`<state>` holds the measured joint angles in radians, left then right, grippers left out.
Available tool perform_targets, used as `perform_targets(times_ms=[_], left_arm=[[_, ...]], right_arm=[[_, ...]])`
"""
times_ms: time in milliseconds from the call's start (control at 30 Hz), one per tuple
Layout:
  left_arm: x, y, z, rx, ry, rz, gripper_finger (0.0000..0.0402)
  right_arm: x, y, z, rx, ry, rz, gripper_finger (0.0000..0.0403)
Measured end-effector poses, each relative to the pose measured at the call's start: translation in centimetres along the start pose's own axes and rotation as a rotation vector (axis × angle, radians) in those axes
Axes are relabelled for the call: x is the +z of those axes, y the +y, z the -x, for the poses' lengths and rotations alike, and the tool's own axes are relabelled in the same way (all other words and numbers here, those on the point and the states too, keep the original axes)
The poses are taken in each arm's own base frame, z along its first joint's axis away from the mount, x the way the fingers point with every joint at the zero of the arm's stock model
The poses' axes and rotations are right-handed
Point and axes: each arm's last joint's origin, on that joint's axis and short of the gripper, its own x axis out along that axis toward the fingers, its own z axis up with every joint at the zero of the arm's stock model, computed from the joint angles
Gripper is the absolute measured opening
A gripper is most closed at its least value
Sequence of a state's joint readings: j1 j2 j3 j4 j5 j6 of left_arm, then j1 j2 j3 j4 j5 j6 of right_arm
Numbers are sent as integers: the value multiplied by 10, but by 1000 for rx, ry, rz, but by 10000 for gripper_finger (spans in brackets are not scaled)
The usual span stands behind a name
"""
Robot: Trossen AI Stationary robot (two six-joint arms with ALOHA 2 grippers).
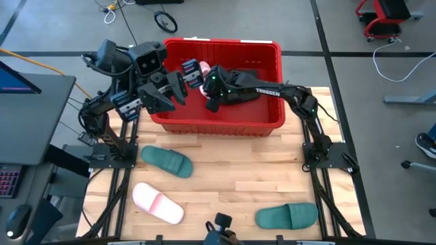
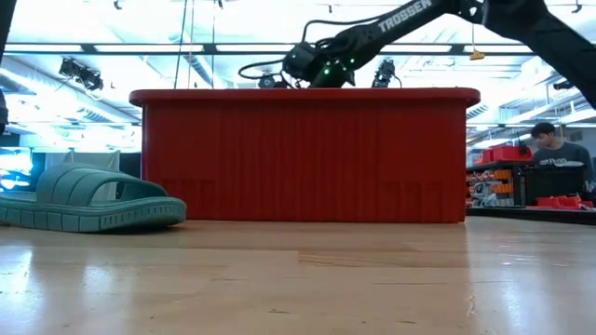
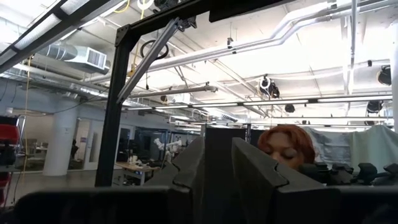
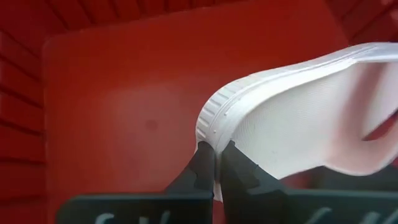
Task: Pick and place slides into bin
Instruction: Put the right pink slide into the red bin, then put the pink slide into the red bin
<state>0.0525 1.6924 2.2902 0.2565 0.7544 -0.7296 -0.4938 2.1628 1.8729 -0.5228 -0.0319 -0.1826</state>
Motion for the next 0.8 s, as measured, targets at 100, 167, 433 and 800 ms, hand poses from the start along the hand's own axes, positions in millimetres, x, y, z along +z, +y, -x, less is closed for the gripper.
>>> perform_targets(times_ms=[100, 167, 433, 800], left_arm=[[0, 0, 0, 0, 0, 0, 84], [0, 0, 0, 0, 0, 0, 83], [-1, 1, 0, 10, 12, 15, 93], [-5, 0, -2, 12, 26, 39, 94]], right_arm=[[-4, 5, -11, 10, 18, 11, 8], [-8, 9, -18, 17, 36, 18, 8], [-12, 23, -30, -10, 70, 140, 57], [-10, 22, -27, -69, 69, 83, 129]])
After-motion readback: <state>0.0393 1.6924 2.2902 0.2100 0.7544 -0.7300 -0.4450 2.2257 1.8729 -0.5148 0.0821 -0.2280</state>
